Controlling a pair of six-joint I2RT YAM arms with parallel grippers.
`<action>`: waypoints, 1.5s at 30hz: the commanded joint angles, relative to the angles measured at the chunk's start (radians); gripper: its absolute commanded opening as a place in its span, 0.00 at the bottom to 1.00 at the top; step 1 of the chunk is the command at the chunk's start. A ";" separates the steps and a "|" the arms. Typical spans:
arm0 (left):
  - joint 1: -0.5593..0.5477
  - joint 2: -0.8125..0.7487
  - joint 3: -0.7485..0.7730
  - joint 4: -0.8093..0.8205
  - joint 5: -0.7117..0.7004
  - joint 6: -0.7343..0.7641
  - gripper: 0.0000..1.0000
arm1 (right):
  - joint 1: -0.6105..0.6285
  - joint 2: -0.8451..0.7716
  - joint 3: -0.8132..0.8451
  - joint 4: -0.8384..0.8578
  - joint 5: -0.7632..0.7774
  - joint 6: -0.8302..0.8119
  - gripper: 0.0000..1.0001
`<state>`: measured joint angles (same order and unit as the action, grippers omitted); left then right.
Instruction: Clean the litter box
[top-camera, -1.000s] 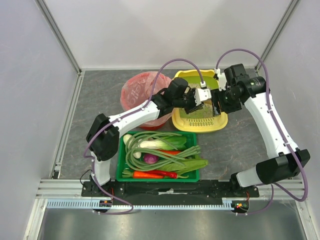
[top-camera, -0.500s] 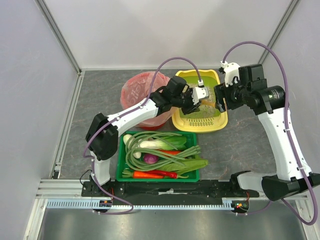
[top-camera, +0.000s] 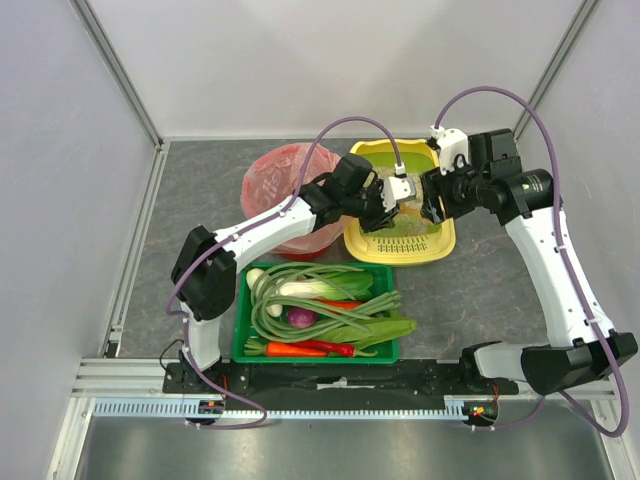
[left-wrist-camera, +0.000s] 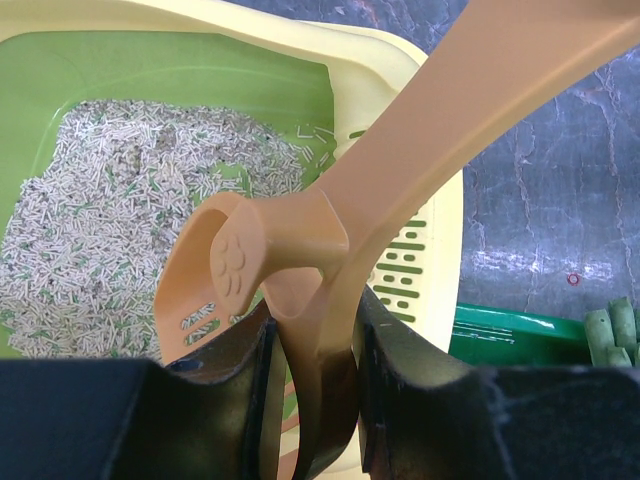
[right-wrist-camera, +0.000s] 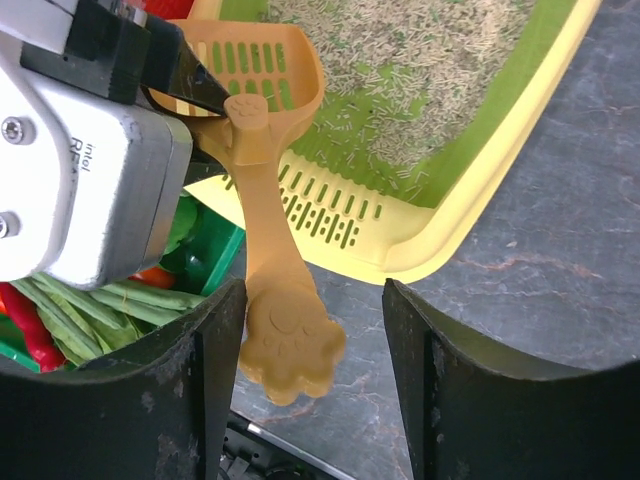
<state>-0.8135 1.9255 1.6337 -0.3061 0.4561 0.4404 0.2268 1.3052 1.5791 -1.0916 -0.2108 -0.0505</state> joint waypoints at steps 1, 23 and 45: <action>0.004 -0.023 0.018 0.013 0.032 -0.028 0.02 | -0.003 -0.003 -0.022 0.032 -0.100 -0.022 0.65; 0.002 -0.034 0.014 0.038 0.007 -0.064 0.26 | -0.003 -0.006 -0.067 0.094 -0.118 0.009 0.00; 0.014 -0.125 -0.009 0.231 -0.131 -0.333 0.99 | -0.004 -0.112 -0.143 0.277 0.169 0.083 0.00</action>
<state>-0.8089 1.8557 1.6279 -0.1444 0.3653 0.2081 0.2253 1.2160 1.4342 -0.8684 -0.0601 0.0341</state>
